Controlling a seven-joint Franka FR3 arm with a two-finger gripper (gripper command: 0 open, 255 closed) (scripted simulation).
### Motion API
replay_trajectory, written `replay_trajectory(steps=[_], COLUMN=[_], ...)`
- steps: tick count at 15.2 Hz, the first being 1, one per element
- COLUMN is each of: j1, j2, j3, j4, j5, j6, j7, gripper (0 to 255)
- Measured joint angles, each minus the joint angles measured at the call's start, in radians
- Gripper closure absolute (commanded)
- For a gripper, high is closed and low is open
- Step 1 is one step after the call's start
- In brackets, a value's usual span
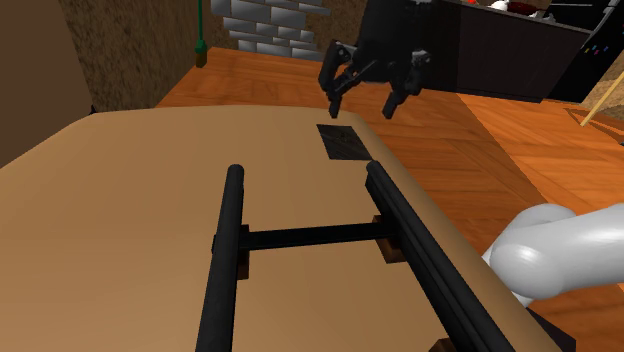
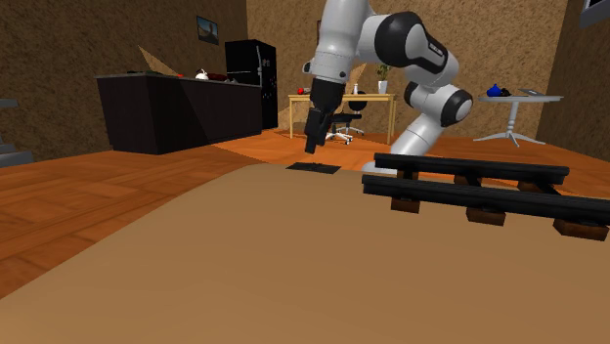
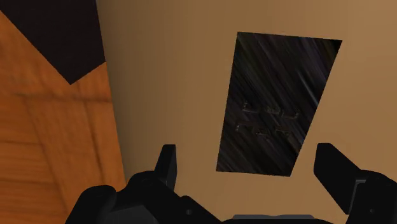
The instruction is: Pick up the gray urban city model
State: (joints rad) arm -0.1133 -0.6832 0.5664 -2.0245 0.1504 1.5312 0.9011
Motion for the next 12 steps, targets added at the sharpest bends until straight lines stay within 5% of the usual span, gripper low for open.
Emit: replay_trajectory(steps=[9, 10, 12], j1=[-0.013, -0.012, -0.011], j2=[0.007, 0.006, 0.002], j3=[0.070, 0.072, 0.070], j4=[-0.057, -0.063, -0.063], j5=[0.017, 0.018, 0.017], j6=[0.080, 0.085, 0.088], j7=[0.085, 0.086, 0.086], gripper=[0, 255, 255])
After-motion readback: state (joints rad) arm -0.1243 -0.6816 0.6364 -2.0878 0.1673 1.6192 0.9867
